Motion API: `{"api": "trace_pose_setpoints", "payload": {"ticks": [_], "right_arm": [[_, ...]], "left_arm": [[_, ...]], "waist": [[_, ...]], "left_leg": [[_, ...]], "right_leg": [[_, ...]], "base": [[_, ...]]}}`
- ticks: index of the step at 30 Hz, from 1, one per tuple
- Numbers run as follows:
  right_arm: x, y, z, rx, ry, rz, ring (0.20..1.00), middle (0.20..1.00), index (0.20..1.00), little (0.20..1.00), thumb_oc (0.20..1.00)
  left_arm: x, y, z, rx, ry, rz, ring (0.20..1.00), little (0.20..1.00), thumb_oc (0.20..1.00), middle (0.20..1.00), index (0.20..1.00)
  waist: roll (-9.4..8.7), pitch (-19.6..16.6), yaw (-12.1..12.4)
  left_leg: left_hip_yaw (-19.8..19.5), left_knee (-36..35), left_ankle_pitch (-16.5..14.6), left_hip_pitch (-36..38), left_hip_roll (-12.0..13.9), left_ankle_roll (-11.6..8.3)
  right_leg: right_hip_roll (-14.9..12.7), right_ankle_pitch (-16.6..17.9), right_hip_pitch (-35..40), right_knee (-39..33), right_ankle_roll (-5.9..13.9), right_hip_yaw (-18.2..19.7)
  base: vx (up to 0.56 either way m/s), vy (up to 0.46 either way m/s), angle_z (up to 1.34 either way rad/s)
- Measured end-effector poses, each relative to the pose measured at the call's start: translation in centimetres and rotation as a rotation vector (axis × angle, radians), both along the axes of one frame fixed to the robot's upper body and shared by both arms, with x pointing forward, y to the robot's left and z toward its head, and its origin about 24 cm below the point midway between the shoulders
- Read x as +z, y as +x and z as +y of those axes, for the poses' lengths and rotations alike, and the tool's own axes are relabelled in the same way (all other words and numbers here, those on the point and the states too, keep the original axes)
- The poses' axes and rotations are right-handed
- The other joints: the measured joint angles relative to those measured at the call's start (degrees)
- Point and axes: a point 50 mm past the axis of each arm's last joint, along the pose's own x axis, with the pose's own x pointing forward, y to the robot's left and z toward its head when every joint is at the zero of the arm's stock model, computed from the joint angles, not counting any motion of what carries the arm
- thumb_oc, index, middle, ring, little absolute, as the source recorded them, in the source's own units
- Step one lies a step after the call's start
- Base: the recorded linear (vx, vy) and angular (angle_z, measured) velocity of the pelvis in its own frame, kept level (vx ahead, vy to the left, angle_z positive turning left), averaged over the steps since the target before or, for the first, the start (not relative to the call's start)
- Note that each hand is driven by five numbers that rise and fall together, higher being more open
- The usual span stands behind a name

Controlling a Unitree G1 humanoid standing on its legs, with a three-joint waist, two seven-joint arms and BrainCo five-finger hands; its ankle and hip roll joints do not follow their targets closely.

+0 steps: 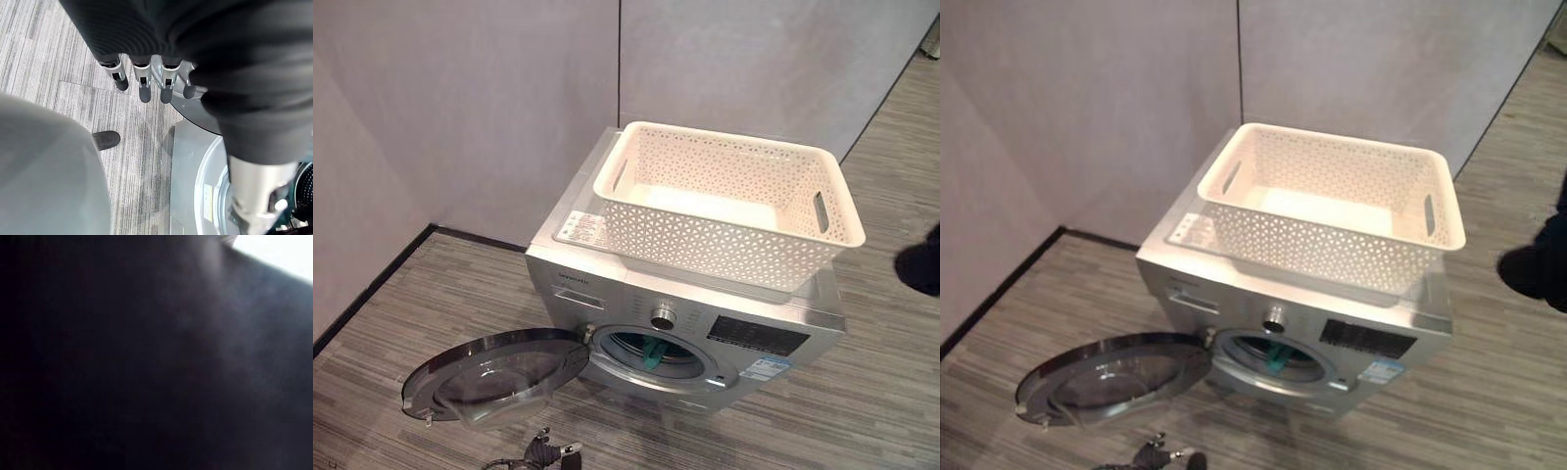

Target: Grab the laundry basket,head to the washer,open it,put in the laundry and shut it.

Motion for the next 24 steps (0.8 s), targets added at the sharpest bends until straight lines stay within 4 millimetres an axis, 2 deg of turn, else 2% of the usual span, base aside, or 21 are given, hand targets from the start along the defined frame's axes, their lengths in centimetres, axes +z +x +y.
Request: {"api": "trace_pose_setpoints", "payload": {"ticks": [9, 12, 14, 16, 17, 19, 21, 22, 24], "right_arm": [[-2.3, -0.9, -2.3, -0.11, 0.07, 0.08, 0.2, 0.2, 0.2, 0.2, 0.2], [-4.3, -1.5, -3.2, -0.156, 0.104, 0.169, 0.2, 0.2, 0.2, 0.2, 0.2], [-8.1, -1.9, -3.4, -0.172, 0.203, 0.261, 0.2, 0.2, 0.2, 0.2, 0.2], [-10.0, -1.8, -3.1, -0.157, 0.241, 0.327, 0.2, 0.2, 0.2, 0.2, 0.2], [-12.3, -2.2, -2.8, -0.16, 0.302, 0.37, 0.2, 0.2, 0.2, 0.2, 0.2], [-15.1, -2.3, -2.2, -0.149, 0.384, 0.439, 0.2, 0.2, 0.2, 0.2, 0.2], [-17.4, -2.3, -1.2, -0.124, 0.446, 0.502, 0.2, 0.2, 0.2, 0.2, 0.2], [-20.0, -2.4, 0.1, -0.09, 0.515, 0.569, 0.2, 0.2, 0.2, 0.2, 0.2], [-21.3, -2.3, 0.9, -0.054, 0.553, 0.63, 0.2, 0.2, 0.2, 0.2, 0.2]], "left_arm": [[0.0, -0.1, 0.0, -0.007, 0.002, 0.001, 1.0, 1.0, 1.0, 1.0, 1.0], [0.0, 0.1, -0.1, -0.008, 0.001, -0.004, 1.0, 1.0, 1.0, 1.0, 1.0], [0.0, 0.2, -0.2, -0.008, -0.001, -0.009, 1.0, 1.0, 1.0, 1.0, 1.0], [0.0, 0.0, -0.4, -0.009, -0.008, -0.005, 1.0, 1.0, 1.0, 1.0, 1.0], [0.0, 0.0, -0.6, -0.009, -0.012, -0.007, 1.0, 1.0, 1.0, 1.0, 1.0], [-0.1, 0.0, -0.9, -0.011, -0.019, -0.006, 1.0, 1.0, 1.0, 1.0, 1.0], [-0.1, 0.2, -1.4, -0.026, -0.024, -0.009, 1.0, 1.0, 1.0, 1.0, 1.0], [-0.1, 0.4, -1.6, -0.028, -0.022, -0.016, 1.0, 1.0, 1.0, 1.0, 1.0], [0.0, 0.5, -1.9, -0.037, -0.024, -0.02, 1.0, 1.0, 1.0, 1.0, 1.0]], "waist": [[0.04, 0.0, -0.6], [0.07, 0.0, -0.7], [-0.13, 0.0, -1.0], [0.23, 0.0, -1.3], [0.44, 0.0, -1.4], [0.55, 0.0, -1.3], [0.88, 0.1, -1.5], [0.92, 0.1, -1.5], [1.05, 0.2, -1.6]], "left_leg": [[0.2, 0.0, -0.1, 0.0, 0.0, 0.03], [0.3, 0.0, -0.1, 0.1, 0.0, 0.06], [0.6, 0.0, -0.1, 0.1, 0.0, 0.09], [0.9, 0.0, -0.2, 0.2, -0.1, 0.17], [1.3, 0.0, -0.3, 0.5, -0.1, 0.26], [1.5, -0.2, -0.5, 0.7, 0.0, 0.09], [1.5, -0.2, -0.5, 0.8, 0.0, 0.1], [1.6, -0.2, -0.5, 0.8, 0.0, 0.09], [1.6, -0.2, -0.6, 0.8, -0.1, 0.08]], "right_leg": [[-0.1, 0.0, -0.1, 0.0, 0.01, 0.4], [-0.1, 0.0, -0.3, 0.0, 0.03, 0.7], [-0.1, 0.0, -0.3, 0.0, 0.03, 0.8], [-0.3, 0.1, -0.5, 0.0, 0.1, 1.0], [-0.4, 0.1, -0.3, 0.0, 0.12, 1.1], [-0.3, -0.2, -0.2, 0.0, 0.17, 1.3], [-0.4, -0.2, -0.3, 0.0, 0.21, 1.5], [-0.4, -0.2, -0.3, 0.0, 0.2, 1.5], [-0.5, -0.2, -0.4, 0.0, 0.21, 1.7]], "base": [[0.0, 0.0, 0.0], [0.0, -0.001, -0.02], [0.0, 0.0, -0.05], [-0.01, -0.001, -0.08], [-0.02, -0.004, -0.08], [-0.02, -0.003, -0.06], [-0.03, 0.002, -0.05], [-0.04, 0.007, -0.02], [-0.04, 0.007, -0.02]]}}
